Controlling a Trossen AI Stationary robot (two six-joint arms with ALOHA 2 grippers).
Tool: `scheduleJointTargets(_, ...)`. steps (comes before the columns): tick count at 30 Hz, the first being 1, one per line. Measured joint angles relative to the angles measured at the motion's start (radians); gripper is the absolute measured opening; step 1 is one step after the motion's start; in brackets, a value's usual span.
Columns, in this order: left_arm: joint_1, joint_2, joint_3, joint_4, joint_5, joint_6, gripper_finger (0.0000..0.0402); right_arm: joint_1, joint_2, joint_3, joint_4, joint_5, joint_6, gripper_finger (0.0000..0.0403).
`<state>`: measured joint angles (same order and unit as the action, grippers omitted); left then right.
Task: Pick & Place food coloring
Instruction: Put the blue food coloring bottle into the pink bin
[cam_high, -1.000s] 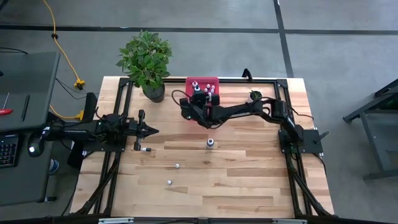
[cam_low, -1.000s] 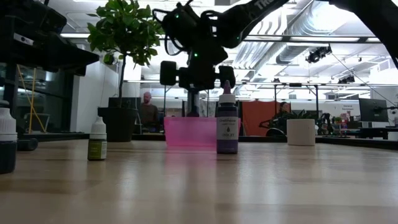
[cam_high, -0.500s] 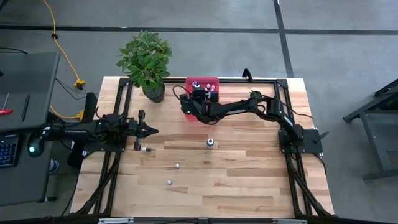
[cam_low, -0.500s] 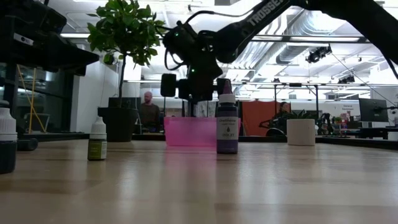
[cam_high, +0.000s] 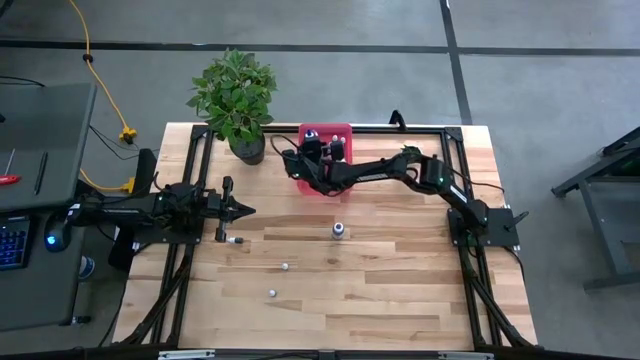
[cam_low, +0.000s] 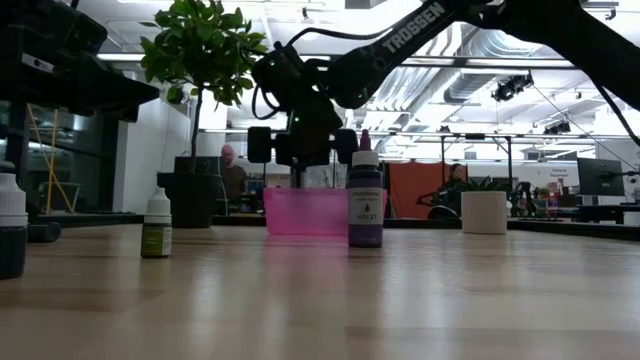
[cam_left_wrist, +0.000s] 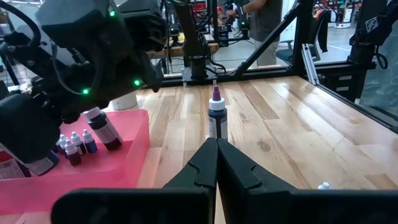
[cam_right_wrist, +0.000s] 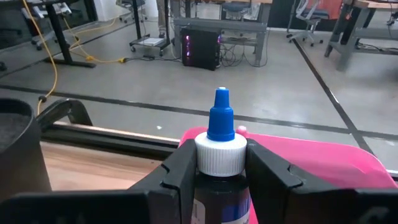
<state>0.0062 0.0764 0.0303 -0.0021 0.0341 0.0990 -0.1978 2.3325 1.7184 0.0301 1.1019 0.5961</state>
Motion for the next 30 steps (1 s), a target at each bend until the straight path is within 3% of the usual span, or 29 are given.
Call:
scheduleJointTargets(21, 0.0, 0.0, 0.0, 0.0, 0.0, 0.0, 0.0, 0.027, 0.001, 0.001, -0.008, -0.024, -0.056, 0.0107)
scheduleJointTargets(30, 0.0, 0.0, 0.0, 0.0, 0.0, 0.0, 0.0, 0.03, -0.07, 0.002, -0.104, -0.006, -0.096, 0.0107)
